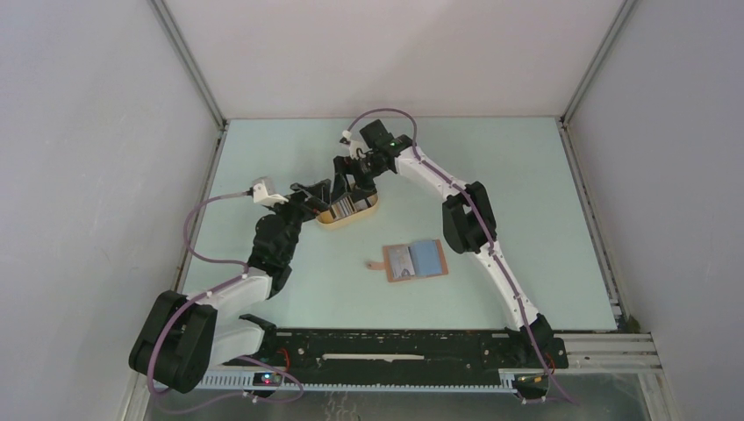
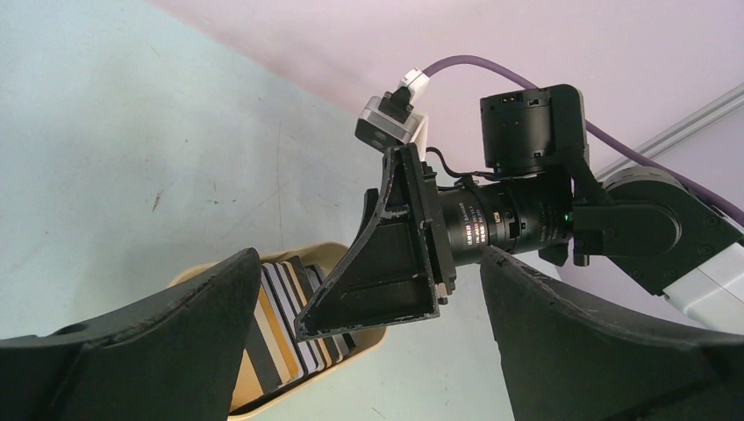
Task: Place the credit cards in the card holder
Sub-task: Pick up the credit card from the storage box.
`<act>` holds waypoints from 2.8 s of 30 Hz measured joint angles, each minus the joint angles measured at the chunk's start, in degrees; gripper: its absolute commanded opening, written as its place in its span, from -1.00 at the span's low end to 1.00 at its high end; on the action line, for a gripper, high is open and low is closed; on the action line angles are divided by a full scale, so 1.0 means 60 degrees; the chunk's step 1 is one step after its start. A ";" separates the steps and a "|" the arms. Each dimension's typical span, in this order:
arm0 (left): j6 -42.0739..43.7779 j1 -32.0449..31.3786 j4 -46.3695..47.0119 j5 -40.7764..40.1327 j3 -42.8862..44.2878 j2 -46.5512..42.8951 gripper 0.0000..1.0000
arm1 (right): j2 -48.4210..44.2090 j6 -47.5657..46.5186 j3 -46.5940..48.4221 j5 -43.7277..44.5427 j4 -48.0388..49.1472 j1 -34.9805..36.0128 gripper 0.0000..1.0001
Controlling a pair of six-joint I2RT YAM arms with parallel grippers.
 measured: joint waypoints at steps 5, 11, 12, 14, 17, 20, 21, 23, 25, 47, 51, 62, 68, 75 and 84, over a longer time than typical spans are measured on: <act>0.0000 0.0000 0.0000 0.0000 0.0000 0.0000 1.00 | 0.0000 0.0178 -0.0149 -0.0430 0.0262 -0.0033 0.79; 0.0000 0.0000 0.0000 0.0000 0.0000 0.0000 1.00 | 0.0036 0.0288 -0.0164 -0.0623 0.0393 -0.0033 0.77; 0.0000 0.0000 0.0000 0.0000 0.0000 0.0000 0.99 | 0.0055 0.0317 -0.0164 -0.0656 0.0419 -0.0033 0.77; 0.0000 0.0000 0.0000 0.0000 0.0000 0.0000 1.00 | 0.0109 0.0379 -0.0164 -0.0674 0.0444 -0.0025 0.78; 0.0000 0.0000 0.0000 0.0000 0.0000 0.0000 1.00 | 0.0215 0.0386 -0.0164 -0.0565 0.0441 -0.0004 0.78; 0.0000 0.0000 0.0000 0.0000 0.0000 0.0000 1.00 | 0.0321 0.0382 -0.0164 -0.0390 0.0401 0.0004 0.78; 0.0000 0.0000 0.0000 0.0000 0.0000 0.0000 1.00 | 0.0361 0.0382 -0.0164 -0.0361 0.0386 0.0004 0.78; 0.0000 0.0000 0.0000 0.0000 0.0000 0.0000 1.00 | 0.0401 0.0382 -0.0164 -0.0368 0.0386 0.0007 0.77; 0.0000 0.0000 0.0000 0.0000 0.0000 0.0000 1.00 | 0.0404 0.0379 -0.0164 -0.0368 0.0390 0.0015 0.76; 0.0000 0.0000 0.0007 0.0000 0.0000 -0.0004 1.00 | 0.0295 0.0342 -0.0437 -0.0867 0.0310 -0.0273 0.60; 0.0000 0.0000 0.0007 0.0000 0.0000 -0.0004 1.00 | 0.0259 0.0342 -0.0448 -0.0965 0.0299 -0.0328 0.59; 0.0000 0.0000 0.0015 0.0000 0.0000 -0.0004 1.00 | -0.0058 0.0342 -0.0510 -0.0998 0.0244 -0.0517 0.51; 0.0000 0.0000 0.0015 0.0000 0.0000 -0.0004 1.00 | -0.0095 0.0295 -0.0627 -0.0951 0.0240 -0.0619 0.32; 0.0000 0.0000 0.0025 0.0000 0.0000 -0.0004 1.00 | -0.0095 0.0226 -0.0710 -0.0798 0.0226 -0.0707 0.10; 0.0000 0.0000 0.0029 0.0000 0.0000 -0.0004 1.00 | -0.0095 0.0171 -0.0710 -0.0565 0.0178 -0.0758 -0.13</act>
